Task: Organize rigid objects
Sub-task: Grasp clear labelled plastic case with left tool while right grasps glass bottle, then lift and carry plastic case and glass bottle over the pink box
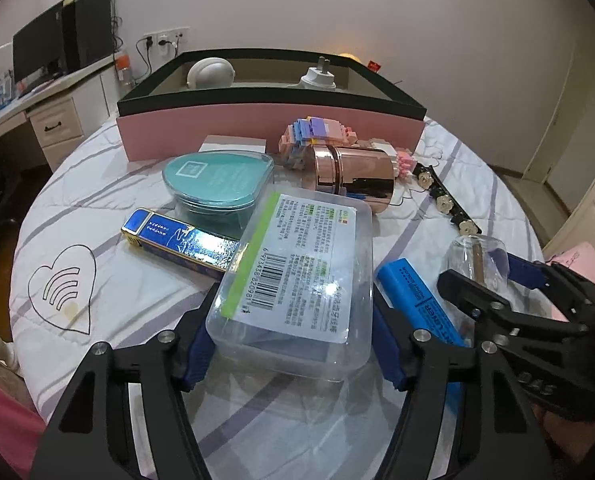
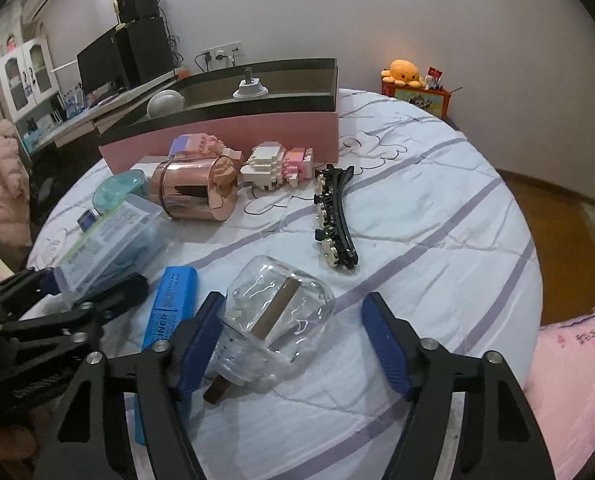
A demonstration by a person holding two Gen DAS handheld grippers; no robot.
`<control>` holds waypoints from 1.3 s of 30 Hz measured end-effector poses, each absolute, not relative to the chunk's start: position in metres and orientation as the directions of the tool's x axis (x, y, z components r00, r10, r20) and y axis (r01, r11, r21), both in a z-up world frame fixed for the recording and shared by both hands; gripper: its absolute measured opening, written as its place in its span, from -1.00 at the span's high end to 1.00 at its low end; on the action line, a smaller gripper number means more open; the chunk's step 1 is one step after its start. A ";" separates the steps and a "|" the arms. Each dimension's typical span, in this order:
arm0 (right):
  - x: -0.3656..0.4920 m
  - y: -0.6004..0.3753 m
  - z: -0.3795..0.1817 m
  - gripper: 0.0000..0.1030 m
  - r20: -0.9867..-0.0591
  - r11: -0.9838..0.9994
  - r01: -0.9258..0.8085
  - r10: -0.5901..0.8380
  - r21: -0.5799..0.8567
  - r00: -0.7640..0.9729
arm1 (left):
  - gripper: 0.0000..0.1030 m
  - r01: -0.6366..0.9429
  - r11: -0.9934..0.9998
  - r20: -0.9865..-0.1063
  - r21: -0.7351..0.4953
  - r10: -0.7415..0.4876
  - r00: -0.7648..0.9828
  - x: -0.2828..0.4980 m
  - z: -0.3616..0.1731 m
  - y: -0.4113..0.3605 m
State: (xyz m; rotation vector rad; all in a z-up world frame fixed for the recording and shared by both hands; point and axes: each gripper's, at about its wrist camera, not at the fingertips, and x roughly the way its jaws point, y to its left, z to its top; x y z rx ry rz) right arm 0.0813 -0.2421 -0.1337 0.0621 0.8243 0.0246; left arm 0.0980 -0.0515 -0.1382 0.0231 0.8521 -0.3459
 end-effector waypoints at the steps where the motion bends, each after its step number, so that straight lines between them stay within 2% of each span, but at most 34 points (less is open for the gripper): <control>1: 0.081 -0.240 -0.135 -0.26 -0.728 0.999 0.007 0.028 0.045 0.685 | -0.29 0.309 0.943 -0.739 -0.122 -0.295 0.606 0.098 -0.138 -0.052; 2: 0.079 -0.240 -0.134 -0.22 -0.724 0.999 0.009 0.025 0.043 0.690 | -0.29 0.311 0.942 -0.738 -0.127 -0.300 0.605 0.097 -0.137 -0.051; 3: 0.077 -0.241 -0.133 -0.07 -0.719 0.998 0.006 0.036 0.056 0.694 | -0.29 0.314 0.940 -0.735 -0.134 -0.307 0.604 0.096 -0.136 -0.050; 4: 0.075 -0.243 -0.131 -0.04 -0.714 0.997 0.002 0.053 0.075 0.698 | -0.29 0.313 0.939 -0.733 -0.139 -0.311 0.605 0.094 -0.135 -0.049; 13: 0.062 -0.250 -0.119 -0.04 -0.693 0.991 -0.020 0.105 0.129 0.714 | -0.29 0.301 0.940 -0.705 -0.159 -0.322 0.632 0.077 -0.125 -0.034; 24: 0.055 -0.236 -0.078 -0.04 -0.641 0.982 -0.108 0.183 0.155 0.746 | -0.29 0.296 0.944 -0.633 -0.147 -0.320 0.705 0.071 -0.082 -0.019; 32: 0.089 -0.226 -0.035 -0.04 -0.603 0.975 -0.187 0.223 0.123 0.766 | -0.29 0.286 0.951 -0.555 -0.116 -0.301 0.776 0.106 -0.035 -0.013; 39: 0.161 -0.230 -0.001 -0.04 -0.582 0.974 -0.210 0.220 0.086 0.783 | -0.29 0.275 0.956 -0.525 -0.102 -0.287 0.801 0.175 -0.011 -0.017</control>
